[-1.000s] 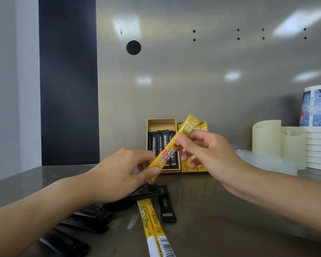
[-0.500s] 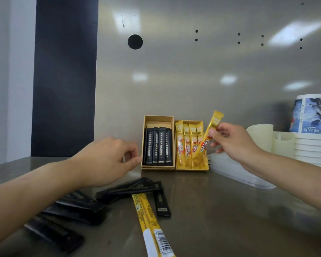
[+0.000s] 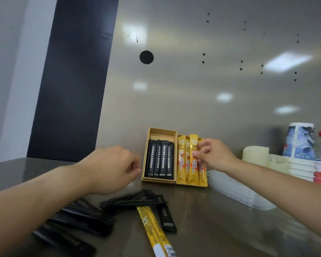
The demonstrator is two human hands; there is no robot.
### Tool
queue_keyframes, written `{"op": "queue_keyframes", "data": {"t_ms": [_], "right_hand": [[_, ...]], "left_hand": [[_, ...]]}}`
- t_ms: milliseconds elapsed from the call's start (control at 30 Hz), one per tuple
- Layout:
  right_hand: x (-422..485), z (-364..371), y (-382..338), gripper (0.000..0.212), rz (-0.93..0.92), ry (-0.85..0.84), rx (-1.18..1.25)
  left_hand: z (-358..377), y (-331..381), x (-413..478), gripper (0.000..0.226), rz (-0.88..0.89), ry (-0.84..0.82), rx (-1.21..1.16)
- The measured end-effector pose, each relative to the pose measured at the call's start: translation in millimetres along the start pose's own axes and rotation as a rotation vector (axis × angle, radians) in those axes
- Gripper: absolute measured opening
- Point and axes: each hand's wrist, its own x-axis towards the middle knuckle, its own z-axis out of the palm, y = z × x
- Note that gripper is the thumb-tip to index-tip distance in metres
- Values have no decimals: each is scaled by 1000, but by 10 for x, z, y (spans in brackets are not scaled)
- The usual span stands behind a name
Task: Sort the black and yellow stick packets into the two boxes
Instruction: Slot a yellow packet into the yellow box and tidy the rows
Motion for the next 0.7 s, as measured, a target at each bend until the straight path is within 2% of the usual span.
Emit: {"op": "queue_keyframes", "data": {"t_ms": [167, 367, 700], "right_hand": [[122, 53, 3, 28, 56, 2, 12], [119, 55, 14, 15, 28, 11, -35], [68, 130, -9, 22, -3, 49, -156]], "left_hand": [[0, -20, 6, 23, 15, -4, -2], [7, -30, 11, 23, 43, -11, 5], [-1, -36, 3, 26, 39, -55, 15]]}}
